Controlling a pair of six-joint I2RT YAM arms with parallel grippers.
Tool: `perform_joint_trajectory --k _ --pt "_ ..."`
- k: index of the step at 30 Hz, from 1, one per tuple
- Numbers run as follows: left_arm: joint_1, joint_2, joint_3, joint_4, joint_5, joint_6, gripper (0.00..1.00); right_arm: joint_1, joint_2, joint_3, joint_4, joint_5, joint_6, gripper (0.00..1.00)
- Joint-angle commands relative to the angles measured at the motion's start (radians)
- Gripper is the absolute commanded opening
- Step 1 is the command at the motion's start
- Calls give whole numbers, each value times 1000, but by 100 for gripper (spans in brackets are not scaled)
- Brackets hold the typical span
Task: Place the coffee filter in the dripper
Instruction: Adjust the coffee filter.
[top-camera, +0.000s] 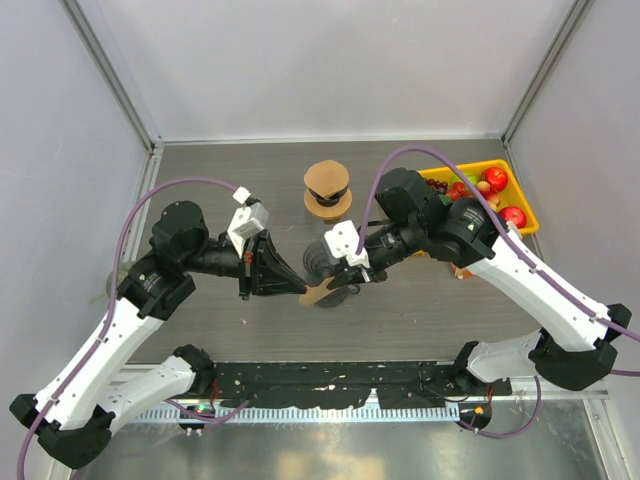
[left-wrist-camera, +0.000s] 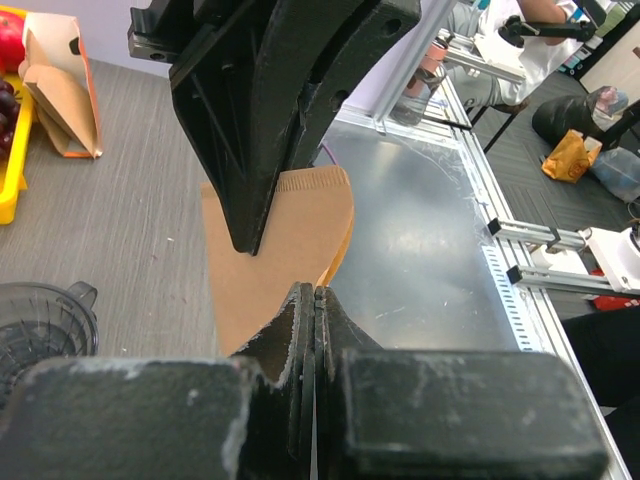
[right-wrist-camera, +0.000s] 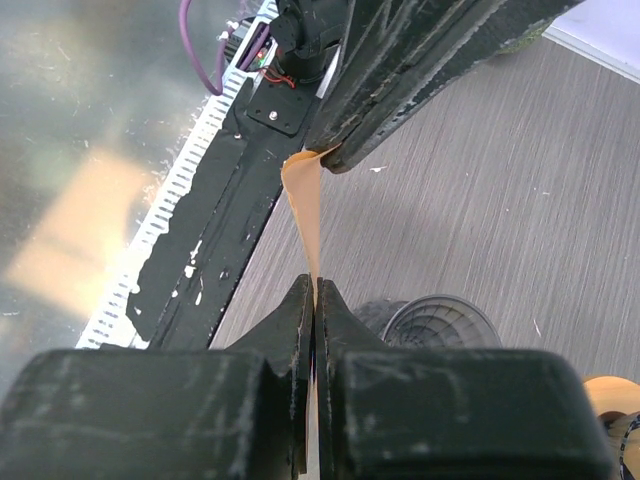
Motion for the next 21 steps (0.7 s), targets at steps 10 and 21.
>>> perform_joint_trajectory --k 10,21 --pt "-5 -2 1 77 37 -33 1 12 -42 -18 -5 13 -40 5" --pt "-3 7 13 55 40 -21 8 12 -46 -28 34 24 9 5"
